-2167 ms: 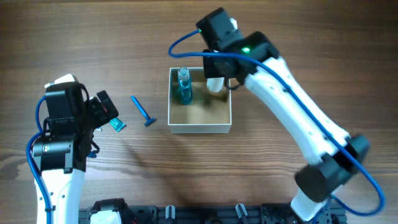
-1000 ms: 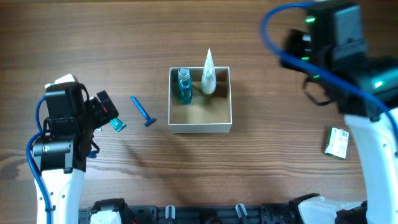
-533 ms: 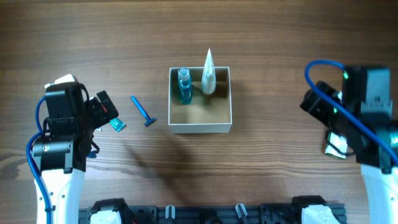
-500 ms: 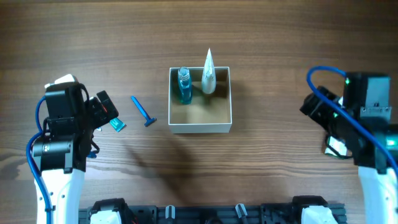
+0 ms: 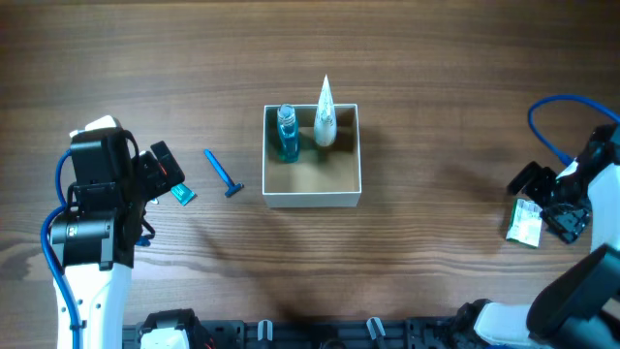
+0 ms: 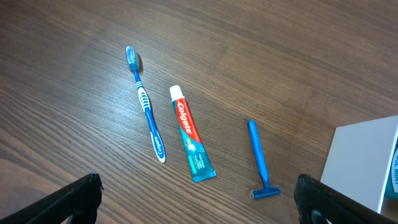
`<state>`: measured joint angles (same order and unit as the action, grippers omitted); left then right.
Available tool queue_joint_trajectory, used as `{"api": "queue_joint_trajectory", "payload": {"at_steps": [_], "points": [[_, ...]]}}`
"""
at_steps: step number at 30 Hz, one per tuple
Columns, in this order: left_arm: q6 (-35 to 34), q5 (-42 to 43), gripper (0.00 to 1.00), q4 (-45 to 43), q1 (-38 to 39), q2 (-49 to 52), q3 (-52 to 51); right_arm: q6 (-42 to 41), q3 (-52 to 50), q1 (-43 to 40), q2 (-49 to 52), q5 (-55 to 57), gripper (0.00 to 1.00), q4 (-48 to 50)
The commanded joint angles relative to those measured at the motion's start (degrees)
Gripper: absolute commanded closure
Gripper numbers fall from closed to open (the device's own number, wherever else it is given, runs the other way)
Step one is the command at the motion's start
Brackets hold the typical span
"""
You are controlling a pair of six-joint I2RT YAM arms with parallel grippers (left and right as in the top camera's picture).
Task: Pack container
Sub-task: 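Move right gripper to the small soap box and grasp it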
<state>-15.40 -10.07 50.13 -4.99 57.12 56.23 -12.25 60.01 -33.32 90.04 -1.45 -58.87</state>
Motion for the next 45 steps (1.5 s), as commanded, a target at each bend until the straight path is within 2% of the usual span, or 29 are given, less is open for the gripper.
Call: {"api": "queue_joint_trajectory", "payload": {"at_steps": [1,11,19,28,31,36,37,43,45], "points": [[-0.52,-0.48,0.0,-0.11,-0.44,0.0,0.83,1.81,-0.39,-0.09,2.75,2.75,0.0,0.61],[-0.52,-0.5,0.0,0.33,-0.44,0.0,0.83,9.35,-1.05,-0.09,2.78,7.5,0.0,7.5],[-0.52,-0.48,0.0,0.31,-0.44,0.0,0.83,9.53,-10.88,-0.09,2.89,5.62,0.0,16.68],[-0.5,-0.48,0.0,0.31,-0.44,0.0,0.83,9.25,-14.01,-0.09,3.41,4.37,0.05,20.72],[-0.5,-0.48,0.0,0.33,-0.44,0.0,0.83,9.35,-14.01,-0.09,3.41,3.39,0.11,20.76],[-0.52,-0.48,0.0,0.33,-0.44,0.0,0.83,9.46,-14.01,-0.09,3.41,1.27,0.48,21.53],[-0.5,-0.5,0.0,0.33,-0.44,0.0,0.83,9.46,-14.01,-0.09,3.39,0.31,0.5,21.81],[-0.52,-0.48,0.0,0.33,-0.44,0.0,0.83,9.22,-13.97,-0.09,3.39,0.0,0.49,22.29],[-0.52,-0.5,0.0,0.33,-0.44,0.0,0.83,9.2,-13.64,-0.09,3.39,0.04,0.54,22.18]]}}
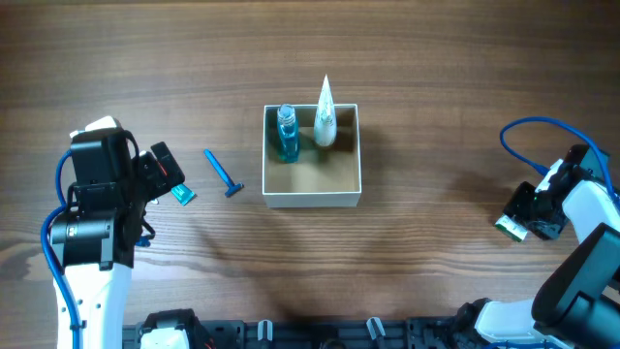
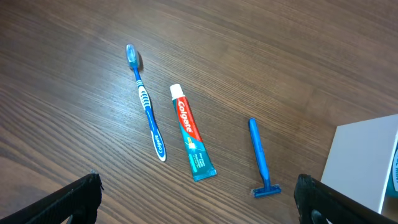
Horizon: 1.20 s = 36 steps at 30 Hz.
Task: Pack container
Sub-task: 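Move right gripper to the small soap box and grasp it, then lower the soap box into the box front and release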
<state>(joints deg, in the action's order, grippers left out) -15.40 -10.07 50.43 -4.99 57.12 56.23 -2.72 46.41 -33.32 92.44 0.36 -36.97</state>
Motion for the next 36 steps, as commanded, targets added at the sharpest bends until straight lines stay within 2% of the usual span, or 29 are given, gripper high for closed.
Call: {"api": "queue_joint_trajectory", "payload": {"at_steps": [1,3,6,10,13,19,22,25,28,36], "points": [[-0.5,-0.48,0.0,0.02,-0.44,0.0,0.83,-0.94,0.74,-0.07,0.98,-1.77,0.59,-0.28],[-0.5,-0.48,0.0,0.02,-0.44,0.0,0.83,-2.23,3.02,-0.07,0.81,-1.77,0.68,-2.25],[-0.5,-0.5,0.0,0.02,-0.44,0.0,0.83,-3.63,10.58,0.48,-1.11,-1.97,0.72,-8.7],[-0.52,-0.48,0.0,0.02,-0.44,0.0,0.83,1.44,22.1,7.13,-6.34,-4.44,0.72,-15.5],[-0.5,-0.48,0.0,0.02,-0.44,0.0,0.83,9.9,27.87,17.05,-10.16,-6.64,0.72,-17.4],[-0.52,-0.48,0.0,0.04,-0.44,0.0,0.83,31.82,31.21,48.46,-14.67,-3.96,0.78,-15.65],[-0.52,-0.48,0.0,0.24,-0.44,0.0,0.83,39.41,31.19,60.43,-14.53,-2.97,0.83,-15.56],[-0.52,-0.48,0.0,0.24,-0.44,0.0,0.83,43.67,31.15,68.08,-13.31,-2.95,0.86,-14.99],[-0.52,-0.48,0.0,0.24,-0.44,0.0,0.83,43.65,31.15,70.18,-10.71,-3.06,0.91,-14.43],[-0.52,-0.48,0.0,0.22,-0.44,0.0,0.83,43.36,31.1,70.14,1.77,-2.84,0.9,-11.34]]}}
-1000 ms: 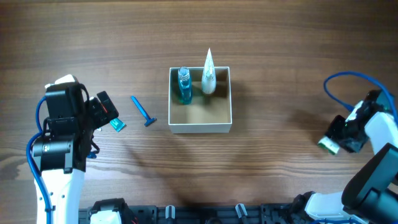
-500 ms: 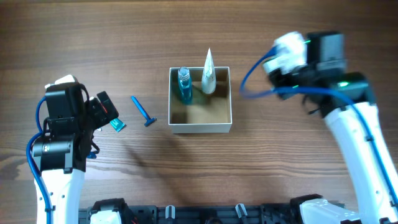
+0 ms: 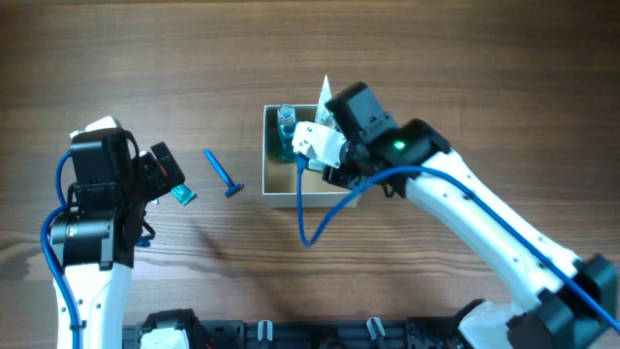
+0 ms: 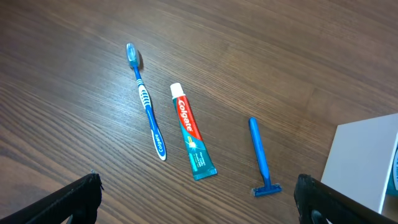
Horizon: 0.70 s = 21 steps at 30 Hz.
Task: Pack container
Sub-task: 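Lower the soap box into the box front and release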
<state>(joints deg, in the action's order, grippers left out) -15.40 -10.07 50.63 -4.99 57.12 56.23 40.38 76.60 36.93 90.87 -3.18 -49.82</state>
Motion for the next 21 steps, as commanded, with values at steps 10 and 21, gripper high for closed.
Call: {"api": "queue_joint_trajectory", "payload": {"at_steps": [10,21], "points": [[-0.52,-0.48,0.0,0.04,-0.44,0.0,0.83,-2.1,0.92,-0.24,8.26,0.76,0.48,2.12],[-0.52,-0.48,0.0,0.02,-0.44,0.0,0.83,-9.14,0.98,0.31,-1.68,1.46,0.01,1.14]]}}
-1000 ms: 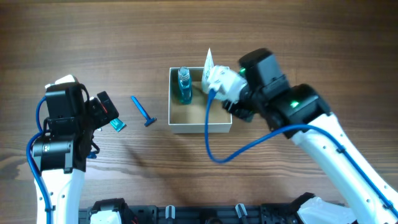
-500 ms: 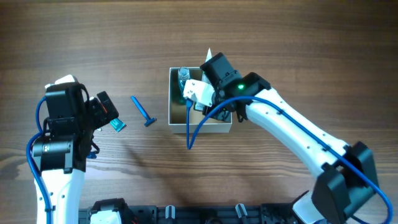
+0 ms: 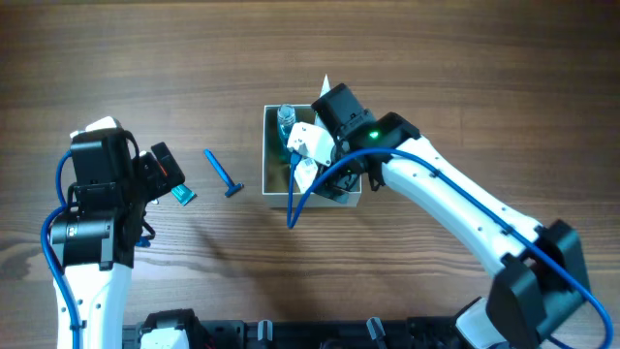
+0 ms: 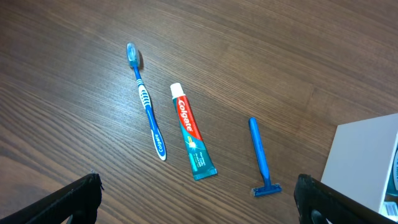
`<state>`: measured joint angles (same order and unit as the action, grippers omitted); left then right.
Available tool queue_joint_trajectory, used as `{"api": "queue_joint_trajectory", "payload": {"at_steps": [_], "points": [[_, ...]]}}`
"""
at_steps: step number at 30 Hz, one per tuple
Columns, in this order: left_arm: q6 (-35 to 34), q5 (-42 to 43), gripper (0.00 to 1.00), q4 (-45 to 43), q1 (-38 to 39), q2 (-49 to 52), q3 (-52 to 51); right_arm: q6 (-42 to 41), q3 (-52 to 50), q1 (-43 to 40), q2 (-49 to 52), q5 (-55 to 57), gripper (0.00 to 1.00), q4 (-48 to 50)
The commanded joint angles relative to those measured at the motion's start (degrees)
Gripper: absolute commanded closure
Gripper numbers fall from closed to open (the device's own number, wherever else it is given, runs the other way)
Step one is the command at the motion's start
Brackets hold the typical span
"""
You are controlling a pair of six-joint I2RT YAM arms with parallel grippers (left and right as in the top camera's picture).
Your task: Pack container
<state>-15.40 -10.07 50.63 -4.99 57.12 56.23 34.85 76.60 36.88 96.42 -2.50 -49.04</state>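
Note:
The white box (image 3: 343, 197) stands mid-table with a blue bottle (image 3: 284, 120) and a white tube (image 3: 325, 87) at its back. My right arm reaches over the box and its gripper (image 3: 304, 163) points down inside. The wrist hides its jaws and whatever is between them. My left gripper (image 4: 196, 211) hangs open and empty above the table at the left, its fingers (image 4: 68, 202) at the frame's lower corners. Below it lie a blue toothbrush (image 4: 146, 102), a toothpaste tube (image 4: 191, 140) and a blue razor (image 4: 261, 158). The razor (image 3: 223, 174) lies just left of the box.
The box's white corner (image 4: 360, 162) shows at the right edge of the left wrist view. A blue cable (image 3: 300, 199) loops from the right arm over the box's front wall. Bare wooden table (image 3: 465, 87) surrounds everything.
My right gripper has shifted a little to the left and sits lower inside the box. The left arm and the items below it have not moved.
My right gripper was at the table's far right beside a small white-and-green packet, then down on that packet. Later the arm was over the box and the packet was gone from the table. Now the gripper is down inside the box. The left arm stayed still.

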Motion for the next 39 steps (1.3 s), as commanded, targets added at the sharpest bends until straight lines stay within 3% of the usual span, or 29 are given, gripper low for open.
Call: {"api": "queue_joint_trajectory", "payload": {"at_steps": [1,3,6,10,12,17,19,23,26,28,34,39], "points": [[-0.52,-0.48,0.0,0.02,-0.44,0.0,0.83,-3.56,0.98,0.52,-9.27,0.96,0.0,0.37],[-0.52,-0.48,0.0,0.02,-0.44,0.0,0.83,-4.31,0.98,0.76,-15.19,1.77,0.0,0.9],[-0.52,-0.48,0.0,0.02,-0.44,0.0,0.83,-14.95,0.98,0.42,-22.82,5.99,0.0,3.58],[-0.52,-0.48,0.0,0.04,-0.44,0.0,0.83,-21.33,0.98,0.04,-26.21,13.09,0.0,2.99],[-0.52,-0.48,0.0,0.04,-0.44,0.0,0.83,-32.06,0.98,-1.27,-26.49,19.43,0.0,2.32],[-0.52,-0.46,0.0,0.07,-0.44,0.0,0.83,-56.0,0.98,-15.23,-27.28,15.28,0.0,-5.16],[-0.5,-0.5,0.0,0.02,-0.44,0.0,0.83,-55.71,0.98,-22.69,-27.28,7.76,0.0,-7.89],[-0.55,-0.39,0.0,-0.66,-0.44,0.0,0.83,-52.83,0.96,-33.33,-27.26,3.04,0.0,-11.87],[-0.55,7.48,0.0,-1.2,-0.39,0.0,0.85,-49.81,0.68,-40.15,-27.12,-1.38,0.0,-12.52],[-6.34,10.91,0.01,-1.46,0.55,0.7,0.9,-46.93,0.59,-43.82,-25.94,-3.5,0.0,-13.57],[-21.92,10.47,0.01,-2.49,5.53,16.55,2.67,-45.29,0.59,-45.2,-18.47,-6.84,0.0,-14.97],[-25.42,11.19,0.0,-5.6,5.55,29.79,2.67,-45.31,0.59,-45.2,-15.23,-6.84,0.0,-15.1]]}}
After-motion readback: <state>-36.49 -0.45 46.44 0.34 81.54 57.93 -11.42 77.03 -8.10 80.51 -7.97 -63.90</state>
